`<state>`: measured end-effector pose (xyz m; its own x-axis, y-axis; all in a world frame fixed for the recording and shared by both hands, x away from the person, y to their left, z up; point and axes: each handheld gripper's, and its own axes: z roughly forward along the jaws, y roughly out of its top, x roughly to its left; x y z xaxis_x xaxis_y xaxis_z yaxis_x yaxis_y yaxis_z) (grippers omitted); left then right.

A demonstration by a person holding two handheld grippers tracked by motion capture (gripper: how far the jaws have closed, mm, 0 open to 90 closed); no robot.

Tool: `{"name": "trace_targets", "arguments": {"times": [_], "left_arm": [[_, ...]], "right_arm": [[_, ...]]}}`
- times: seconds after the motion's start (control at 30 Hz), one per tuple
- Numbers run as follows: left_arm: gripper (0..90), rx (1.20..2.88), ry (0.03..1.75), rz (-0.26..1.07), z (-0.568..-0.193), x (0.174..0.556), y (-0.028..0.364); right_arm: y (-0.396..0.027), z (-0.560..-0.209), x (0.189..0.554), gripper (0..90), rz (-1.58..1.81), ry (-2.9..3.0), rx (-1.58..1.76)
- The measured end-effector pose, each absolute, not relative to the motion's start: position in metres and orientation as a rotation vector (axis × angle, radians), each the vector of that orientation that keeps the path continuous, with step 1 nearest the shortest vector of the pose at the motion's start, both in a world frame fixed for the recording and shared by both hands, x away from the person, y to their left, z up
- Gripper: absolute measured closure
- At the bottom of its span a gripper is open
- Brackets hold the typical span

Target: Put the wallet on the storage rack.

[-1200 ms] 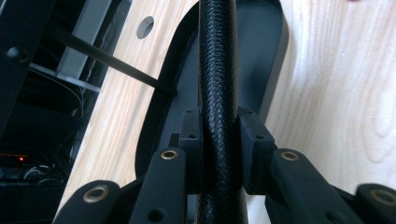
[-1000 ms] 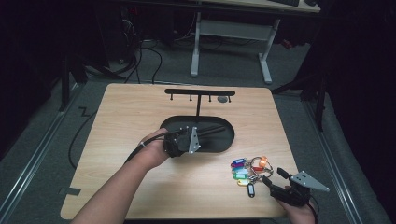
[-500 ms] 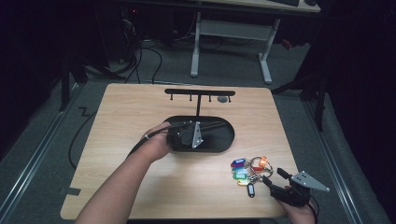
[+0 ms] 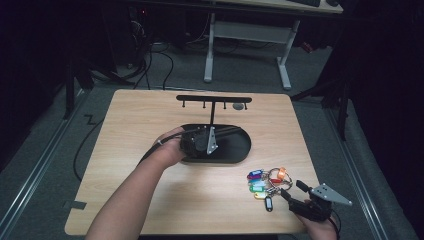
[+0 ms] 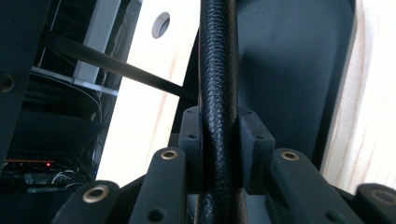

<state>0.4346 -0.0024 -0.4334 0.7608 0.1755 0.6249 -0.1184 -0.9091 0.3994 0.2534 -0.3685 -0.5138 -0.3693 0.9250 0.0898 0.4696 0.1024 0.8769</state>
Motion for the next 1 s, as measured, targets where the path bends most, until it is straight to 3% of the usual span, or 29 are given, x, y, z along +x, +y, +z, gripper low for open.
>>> {"name": "trace_targets", "arguments": {"times": [1.0], "left_arm": [[73.1,2.658,0.013,0.953,-0.470,0.458,0.005]], "right_arm": [[-0.368,-0.517,0.253,27.3,1.211,1.900,1.376]]}}
